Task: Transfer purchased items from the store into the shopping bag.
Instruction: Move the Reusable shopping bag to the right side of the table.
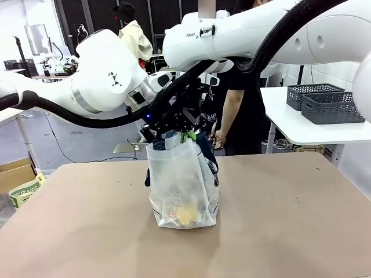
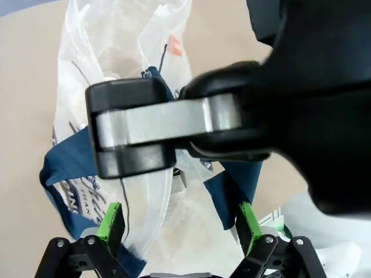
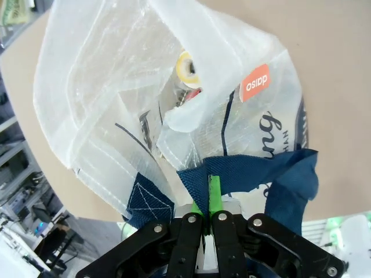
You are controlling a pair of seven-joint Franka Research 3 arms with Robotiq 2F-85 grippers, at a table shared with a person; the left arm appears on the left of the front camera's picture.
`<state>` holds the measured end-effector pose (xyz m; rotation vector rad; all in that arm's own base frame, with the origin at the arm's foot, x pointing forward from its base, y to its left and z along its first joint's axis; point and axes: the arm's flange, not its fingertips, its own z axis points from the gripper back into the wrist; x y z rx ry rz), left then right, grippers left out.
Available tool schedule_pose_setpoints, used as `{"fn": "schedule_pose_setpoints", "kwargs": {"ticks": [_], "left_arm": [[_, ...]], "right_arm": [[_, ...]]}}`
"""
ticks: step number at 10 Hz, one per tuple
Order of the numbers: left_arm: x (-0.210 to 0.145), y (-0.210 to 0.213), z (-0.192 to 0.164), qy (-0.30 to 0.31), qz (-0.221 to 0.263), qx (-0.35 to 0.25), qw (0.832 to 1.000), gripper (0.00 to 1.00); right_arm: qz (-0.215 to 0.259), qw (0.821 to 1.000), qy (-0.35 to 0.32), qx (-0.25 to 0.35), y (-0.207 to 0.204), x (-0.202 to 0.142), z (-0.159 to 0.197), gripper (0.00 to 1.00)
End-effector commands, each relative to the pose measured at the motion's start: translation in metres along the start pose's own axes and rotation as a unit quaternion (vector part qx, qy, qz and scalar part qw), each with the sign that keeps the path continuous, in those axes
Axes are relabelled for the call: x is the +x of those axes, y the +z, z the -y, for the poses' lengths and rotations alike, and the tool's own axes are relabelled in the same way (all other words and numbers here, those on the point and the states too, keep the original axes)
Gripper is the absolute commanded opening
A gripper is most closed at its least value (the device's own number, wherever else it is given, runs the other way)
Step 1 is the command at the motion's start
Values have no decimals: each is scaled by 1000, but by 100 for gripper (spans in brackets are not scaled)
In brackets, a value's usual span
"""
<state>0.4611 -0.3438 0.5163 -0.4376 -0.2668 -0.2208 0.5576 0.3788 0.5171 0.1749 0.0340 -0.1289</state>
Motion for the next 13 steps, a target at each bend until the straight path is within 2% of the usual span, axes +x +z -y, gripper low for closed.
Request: {"fn": "schedule_pose_setpoints", "kwargs": {"ticks": [1,5,7,10,13], "left_arm": [[1,7,8,0,-15,30,999,100],[3,2,9,-1,-33,78,996,100],[3,3,13,-12,-37,92,995,60],[3,1,12,-10,-41,80,996,1],[2,2,12,-10,-40,80,996,0]], "right_arm": [[-9,1000,7,2,-2,5,-1,0],[-8,1000,10,5,0,4,-1,0],[-6,1000,11,5,1,2,-1,0],[-3,1000,11,4,4,3,-1,0],[-1,1000,11,5,6,3,-1,0]]}}
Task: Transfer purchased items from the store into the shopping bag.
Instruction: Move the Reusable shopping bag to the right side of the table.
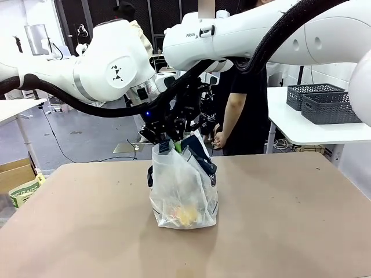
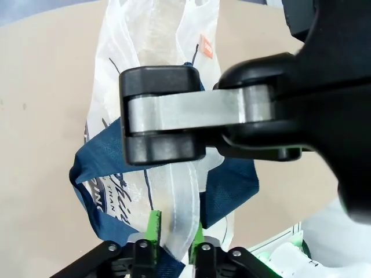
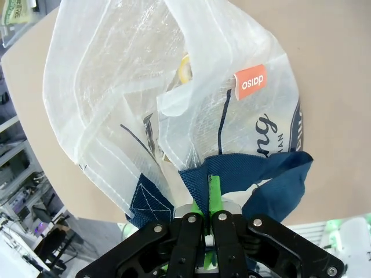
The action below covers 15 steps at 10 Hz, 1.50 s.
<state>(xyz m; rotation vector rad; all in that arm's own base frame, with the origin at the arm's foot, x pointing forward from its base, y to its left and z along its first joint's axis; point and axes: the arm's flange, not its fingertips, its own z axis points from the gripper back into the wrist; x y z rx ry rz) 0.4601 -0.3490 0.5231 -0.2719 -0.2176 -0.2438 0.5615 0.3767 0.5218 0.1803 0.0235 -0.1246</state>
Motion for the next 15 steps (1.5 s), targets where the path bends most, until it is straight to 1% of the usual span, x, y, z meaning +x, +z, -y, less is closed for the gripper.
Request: {"fn": "schedule_pose_setpoints", "kwargs": {"ticks": [1,5,7,8,9,10,11,12,13,15], "left_arm": [[0,-1,4,7,-2,3,1000,0],[-3,3,3,6,7,3,1000,0],[-3,4,3,8,8,1,1000,0],[-4,4,4,-1,7,5,1000,0],[-5,4,5,-2,12,10,1000,0],[0,2,0,0,2,0,1000,0],[0,2,0,0,2,0,1000,0],[0,2,0,0,2,0,1000,0],[0,2,0,0,2,0,1000,0],[0,2,0,0,2,0,1000,0]], "right_arm": [[-7,1000,9,2,1,-1,-2,0],[-11,1000,14,5,2,-1,0,0],[-12,998,55,10,2,-2,3,0],[-1,1000,10,0,1,0,0,0],[-1,1000,10,0,1,0,0,0],[-1,1000,10,0,1,0,0,0],[-1,1000,10,0,1,0,0,0],[0,1000,23,0,2,1,1,0],[6,999,27,18,6,0,4,19],[15,999,23,30,18,-1,12,58]]}}
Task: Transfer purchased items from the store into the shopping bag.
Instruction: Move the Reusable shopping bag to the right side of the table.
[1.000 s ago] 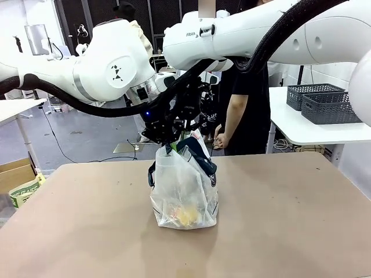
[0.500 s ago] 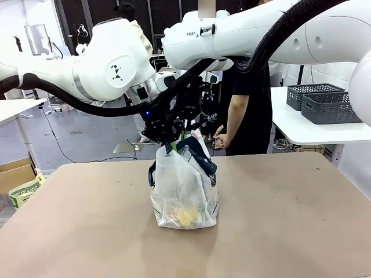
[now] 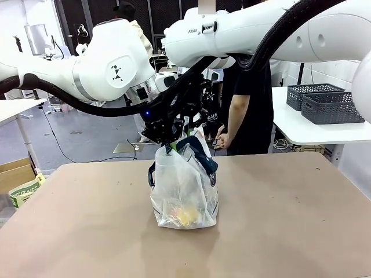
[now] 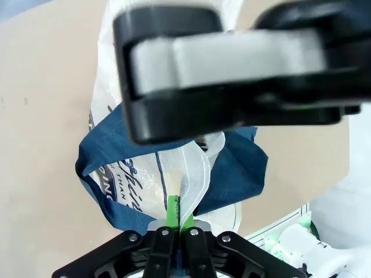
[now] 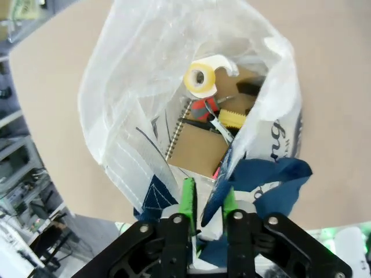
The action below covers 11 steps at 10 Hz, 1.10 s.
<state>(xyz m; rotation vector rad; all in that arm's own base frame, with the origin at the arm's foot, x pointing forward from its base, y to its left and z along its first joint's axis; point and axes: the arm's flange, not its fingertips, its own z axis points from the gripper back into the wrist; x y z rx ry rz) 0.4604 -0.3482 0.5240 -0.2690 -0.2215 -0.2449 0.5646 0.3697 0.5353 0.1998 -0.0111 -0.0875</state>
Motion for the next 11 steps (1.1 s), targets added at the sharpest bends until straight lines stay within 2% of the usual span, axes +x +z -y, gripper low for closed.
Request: {"fn": "schedule_pose_setpoints", "kwargs": {"ticks": [1,2,3,6,8,11], "left_arm": [[0,1,1,1,0,-2,1000,0],[0,1,1,1,0,-2,1000,0],[0,1,1,1,0,-2,1000,0],[0,1,1,1,0,-2,1000,0],[0,1,1,1,0,-2,1000,0],[0,1,1,1,0,-2,1000,0]], "right_arm": [[4,1000,2,26,9,-7,12,78],[6,999,3,37,14,-10,19,97],[9,999,1,46,19,-11,26,100],[18,997,6,77,39,-8,52,100],[22,994,51,98,56,-11,72,100],[7,980,170,99,76,-21,115,100]]}}
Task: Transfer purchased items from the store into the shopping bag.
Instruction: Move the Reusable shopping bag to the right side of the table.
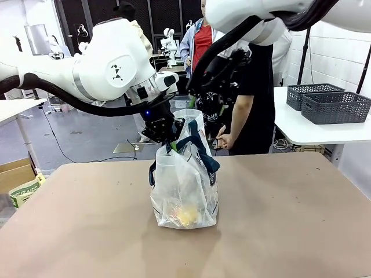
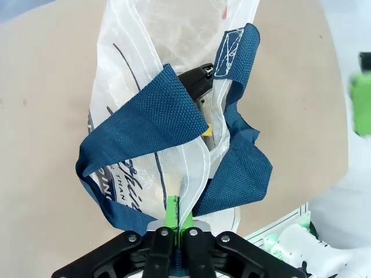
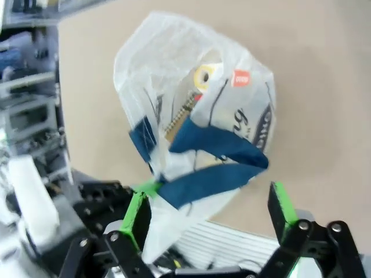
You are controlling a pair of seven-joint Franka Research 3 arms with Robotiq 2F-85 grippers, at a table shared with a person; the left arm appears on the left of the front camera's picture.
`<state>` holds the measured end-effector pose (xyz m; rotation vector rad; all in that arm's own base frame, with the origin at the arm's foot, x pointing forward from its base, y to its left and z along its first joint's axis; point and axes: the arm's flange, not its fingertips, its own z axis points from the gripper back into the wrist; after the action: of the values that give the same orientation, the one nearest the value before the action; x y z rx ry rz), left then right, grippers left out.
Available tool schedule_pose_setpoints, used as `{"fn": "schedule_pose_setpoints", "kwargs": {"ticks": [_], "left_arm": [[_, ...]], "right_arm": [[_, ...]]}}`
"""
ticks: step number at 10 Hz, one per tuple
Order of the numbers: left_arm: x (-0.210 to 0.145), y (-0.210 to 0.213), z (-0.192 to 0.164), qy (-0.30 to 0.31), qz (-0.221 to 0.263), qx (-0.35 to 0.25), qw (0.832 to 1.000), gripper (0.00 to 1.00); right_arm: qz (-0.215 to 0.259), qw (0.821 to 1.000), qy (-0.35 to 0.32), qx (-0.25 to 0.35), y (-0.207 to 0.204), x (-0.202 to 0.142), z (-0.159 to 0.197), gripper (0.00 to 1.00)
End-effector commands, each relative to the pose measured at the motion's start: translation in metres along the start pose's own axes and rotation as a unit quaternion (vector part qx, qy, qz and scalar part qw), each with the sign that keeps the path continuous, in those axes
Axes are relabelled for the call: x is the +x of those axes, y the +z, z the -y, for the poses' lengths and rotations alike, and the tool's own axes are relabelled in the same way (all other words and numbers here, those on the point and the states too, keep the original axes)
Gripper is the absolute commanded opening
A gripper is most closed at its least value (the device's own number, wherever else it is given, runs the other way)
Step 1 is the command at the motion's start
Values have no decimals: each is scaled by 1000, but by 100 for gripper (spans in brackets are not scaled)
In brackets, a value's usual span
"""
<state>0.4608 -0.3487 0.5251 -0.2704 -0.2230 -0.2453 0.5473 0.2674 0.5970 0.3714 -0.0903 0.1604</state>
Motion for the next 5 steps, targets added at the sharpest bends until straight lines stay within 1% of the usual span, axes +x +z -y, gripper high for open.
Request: {"fn": "schedule_pose_setpoints", "kwargs": {"ticks": [1,2,3,4,5], "left_arm": [[-1,0,0,1,-1,-1,1000,0],[-1,0,0,1,-1,-1,1000,0],[-1,0,0,1,-1,-1,1000,0],[-1,0,0,1,-1,-1,1000,0],[-1,0,0,1,-1,-1,1000,0]], "right_arm": [[-38,996,86,13,8,-27,39,100],[-42,988,146,23,16,-33,59,100],[-28,975,222,14,22,-41,73,100],[-5,954,299,12,27,-52,88,100],[27,935,353,3,28,-62,101,100]]}}
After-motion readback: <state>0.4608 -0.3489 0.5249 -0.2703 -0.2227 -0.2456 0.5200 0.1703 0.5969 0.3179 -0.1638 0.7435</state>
